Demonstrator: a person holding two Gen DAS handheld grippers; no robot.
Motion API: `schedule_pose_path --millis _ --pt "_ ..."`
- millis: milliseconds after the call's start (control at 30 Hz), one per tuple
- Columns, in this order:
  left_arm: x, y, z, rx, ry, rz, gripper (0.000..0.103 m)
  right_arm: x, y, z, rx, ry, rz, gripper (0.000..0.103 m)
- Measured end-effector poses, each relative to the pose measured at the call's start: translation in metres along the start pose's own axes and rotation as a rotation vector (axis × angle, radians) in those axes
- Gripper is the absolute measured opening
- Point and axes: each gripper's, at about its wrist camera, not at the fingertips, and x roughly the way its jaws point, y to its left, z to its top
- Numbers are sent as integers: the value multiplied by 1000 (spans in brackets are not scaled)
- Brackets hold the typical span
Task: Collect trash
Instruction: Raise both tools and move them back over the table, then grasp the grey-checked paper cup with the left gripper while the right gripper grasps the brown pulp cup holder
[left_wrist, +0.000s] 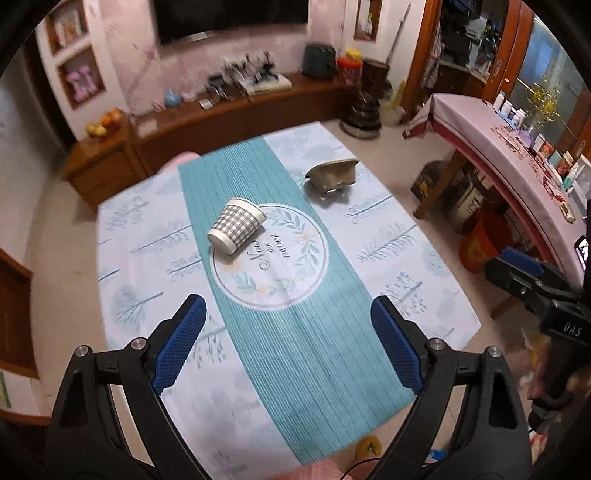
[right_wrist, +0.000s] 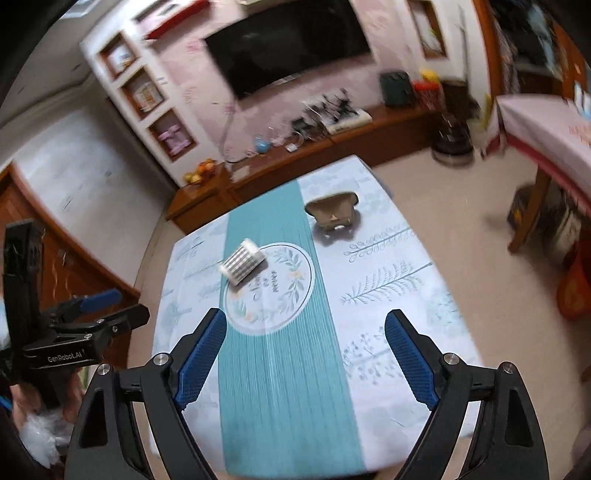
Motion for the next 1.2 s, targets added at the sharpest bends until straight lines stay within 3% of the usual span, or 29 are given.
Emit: schedule_pose_path --millis 67,267,367,633,933,1100,1133,1200 --pt "37 34 24 -21 47 -43 88 31 -1 10 65 21 -7 89" --pt "142 105 74 -62 172 -144 62 111 -2 40 252 52 7 89" --pt "193 131 92 -78 226 -180 61 139 -3 54 300 63 -9 89" --pt "283 155 105 -80 333 -232 57 207 -15 92 439 90 -7 90" --pt "325 150 104 -78 379 -280 57 276 -48 124 684 115 4 92" --pt "330 146 110 -88 378 -293 57 303 -60 129 708 124 -40 90" --pt "331 145 110 -90 379 -294 57 310 -61 129 713 126 -45 87" --pt "334 144 110 -88 383 -297 57 314 -65 125 728 134 -42 63"
